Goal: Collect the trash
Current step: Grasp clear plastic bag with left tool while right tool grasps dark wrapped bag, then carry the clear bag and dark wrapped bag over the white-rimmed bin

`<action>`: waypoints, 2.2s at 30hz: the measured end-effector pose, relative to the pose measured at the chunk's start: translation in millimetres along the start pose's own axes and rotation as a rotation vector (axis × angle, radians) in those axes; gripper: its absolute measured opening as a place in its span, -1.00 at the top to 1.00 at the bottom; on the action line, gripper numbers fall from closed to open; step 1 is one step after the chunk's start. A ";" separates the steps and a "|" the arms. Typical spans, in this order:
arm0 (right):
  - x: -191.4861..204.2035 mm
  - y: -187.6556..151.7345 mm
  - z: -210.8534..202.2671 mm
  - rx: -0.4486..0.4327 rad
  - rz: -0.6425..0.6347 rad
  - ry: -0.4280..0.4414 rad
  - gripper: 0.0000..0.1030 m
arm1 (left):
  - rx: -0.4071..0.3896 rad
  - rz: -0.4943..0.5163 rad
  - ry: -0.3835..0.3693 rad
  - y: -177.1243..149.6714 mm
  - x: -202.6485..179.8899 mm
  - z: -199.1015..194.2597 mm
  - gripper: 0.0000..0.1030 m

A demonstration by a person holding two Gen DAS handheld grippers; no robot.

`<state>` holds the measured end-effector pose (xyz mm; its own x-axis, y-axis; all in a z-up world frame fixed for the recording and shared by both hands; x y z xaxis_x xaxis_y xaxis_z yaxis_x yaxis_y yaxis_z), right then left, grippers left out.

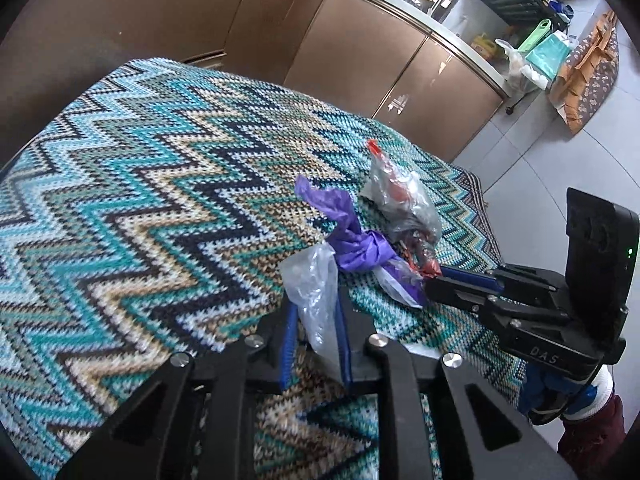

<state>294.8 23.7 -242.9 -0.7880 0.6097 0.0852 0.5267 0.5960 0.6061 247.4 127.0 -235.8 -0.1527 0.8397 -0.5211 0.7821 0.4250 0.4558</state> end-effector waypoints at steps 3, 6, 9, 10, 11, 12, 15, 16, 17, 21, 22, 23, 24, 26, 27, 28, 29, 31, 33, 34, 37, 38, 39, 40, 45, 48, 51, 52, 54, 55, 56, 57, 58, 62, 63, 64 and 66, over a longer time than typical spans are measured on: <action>9.4 -1.3 -5.7 0.001 -0.018 -0.002 0.70 | -0.019 0.001 -0.001 -2.9 1.8 -14.3 0.71; 17.7 -1.5 -17.6 -0.016 -0.028 -0.012 0.71 | -0.039 0.003 -0.002 -4.7 4.8 -28.9 0.74; 25.5 2.0 -36.1 -0.053 -0.033 -0.020 0.71 | -0.057 0.002 -0.008 -6.3 4.5 -42.8 0.77; 29.0 4.0 -43.4 -0.067 -0.037 -0.022 0.71 | -0.064 0.004 -0.010 -6.3 3.3 -48.0 0.78; 33.0 6.2 -51.3 -0.083 -0.041 -0.026 0.71 | -0.075 0.007 -0.013 -6.8 2.5 -55.8 0.79; 35.8 7.5 -58.1 -0.095 -0.045 -0.030 0.71 | -0.082 0.009 -0.015 -7.2 1.5 -59.9 0.79; 48.1 12.1 -80.5 -0.133 -0.058 -0.042 0.71 | -0.111 0.019 -0.018 -6.8 -3.1 -78.6 0.80; 52.8 13.1 -88.5 -0.147 -0.061 -0.048 0.71 | -0.123 0.022 -0.020 -6.7 -4.4 -87.4 0.80; 56.1 13.2 -96.2 -0.159 -0.062 -0.054 0.71 | -0.131 0.024 -0.023 -6.6 -5.9 -93.0 0.81; 69.7 12.2 -126.5 -0.204 -0.060 -0.077 0.71 | -0.169 0.042 -0.039 -8.3 -16.2 -120.1 0.81; 73.3 10.6 -135.7 -0.219 -0.058 -0.084 0.71 | -0.177 0.049 -0.044 -9.2 -19.6 -126.8 0.81; 76.1 9.6 -142.9 -0.230 -0.055 -0.090 0.71 | -0.187 0.059 -0.048 -10.3 -24.2 -134.2 0.81; 79.4 7.7 -152.3 -0.245 -0.051 -0.096 0.71 | -0.193 0.067 -0.052 -11.0 -28.1 -139.4 0.81; 85.1 2.8 -170.8 -0.275 -0.042 -0.110 0.71 | -0.210 0.086 -0.064 -14.5 -38.8 -152.9 0.82; 87.9 0.5 -178.6 -0.287 -0.039 -0.115 0.71 | -0.214 0.093 -0.068 -16.1 -42.3 -157.4 0.82; 90.5 -2.5 -187.5 -0.302 -0.035 -0.122 0.71 | -0.222 0.106 -0.073 -18.6 -49.4 -164.2 0.82; 92.1 -6.0 -196.5 -0.315 -0.032 -0.130 0.71 | -0.227 0.115 -0.076 -20.6 -54.3 -168.4 0.82; 95.3 -12.4 -212.3 -0.338 -0.027 -0.148 0.71 | -0.239 0.136 -0.083 -24.9 -64.9 -178.1 0.82; 96.4 -20.1 -229.5 -0.361 -0.018 -0.166 0.71 | -0.251 0.160 -0.090 -29.7 -78.4 -188.0 0.82; 96.0 -24.4 -237.6 -0.371 -0.014 -0.176 0.71 | -0.256 0.173 -0.092 -31.5 -84.9 -192.7 0.82; 91.3 -39.9 -264.9 -0.407 0.007 -0.213 0.71 | -0.269 0.211 -0.101 -38.4 -106.8 -204.5 0.82; 89.3 -44.1 -271.8 -0.417 0.015 -0.221 0.71 | -0.272 0.227 -0.105 -41.4 -116.4 -208.2 0.82; 86.8 -49.6 -280.4 -0.430 0.027 -0.232 0.71 | -0.275 0.239 -0.107 -43.8 -124.1 -210.6 0.82; 84.4 -54.6 -287.5 -0.440 0.036 -0.241 0.71 | -0.276 0.257 -0.111 -47.2 -135.9 -213.3 0.82; 66.9 -85.8 -318.8 -0.483 0.089 -0.277 0.71 | -0.275 0.324 -0.135 -62.8 -186.9 -218.8 0.82; 55.3 -104.9 -333.5 -0.505 0.122 -0.300 0.71 | -0.267 0.374 -0.157 -72.1 -223.6 -215.6 0.82; 39.9 -127.2 -347.8 -0.524 0.173 -0.327 0.71 | -0.243 0.432 -0.178 -81.9 -264.6 -202.1 0.82; 33.6 -135.6 -352.7 -0.529 0.193 -0.341 0.71 | -0.233 0.448 -0.184 -84.5 -276.9 -196.2 0.82; 23.3 -149.7 -358.8 -0.532 0.224 -0.364 0.71 | -0.212 0.474 -0.198 -89.4 -301.1 -182.8 0.82; 16.9 -157.4 -361.9 -0.532 0.242 -0.377 0.71 | -0.201 0.486 -0.204 -91.2 -313.5 -174.7 0.82; 10.4 -164.7 -363.8 -0.531 0.259 -0.391 0.71 | -0.189 0.497 -0.210 -92.9 -325.1 -165.9 0.82; 3.7 -171.6 -365.0 -0.528 0.275 -0.402 0.71 | -0.178 0.507 -0.214 -94.3 -334.6 -158.0 0.82; -4.0 -179.7 -365.4 -0.524 0.296 -0.408 0.71 | -0.162 0.517 -0.218 -96.0 -347.9 -146.5 0.82; -36.3 -207.5 -357.6 -0.497 0.381 -0.424 0.71 | -0.110 0.559 -0.213 -101.0 -388.9 -98.4 0.82; -43.8 -214.7 -354.0 -0.487 0.402 -0.426 0.71 | -0.095 0.574 -0.205 -103.2 -400.1 -81.6 0.82; -53.1 -223.6 -350.2 -0.475 0.425 -0.428 0.71 | -0.080 0.582 -0.197 -105.2 -408.6 -65.2 0.82; -72.0 -238.4 -339.2 -0.449 0.474 -0.428 0.71 | -0.049 0.593 -0.184 -108.9 -418.7 -37.4 0.82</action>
<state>117.8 -339.5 -125.4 -0.2714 0.9495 0.1575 0.5248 0.0088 0.8512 203.6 -258.2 -40.3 0.4091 0.8675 -0.2832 0.6724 -0.0767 0.7362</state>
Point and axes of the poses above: each gripper's, at about its wrist camera, not at the fingertips, and z roughly the way its jaws point, x to its left, y to its top, the point moved 8 cm from there along z, roughly the way its jaws point, and after that the axes turned 12 degrees about -z, right-handed, at the moved point
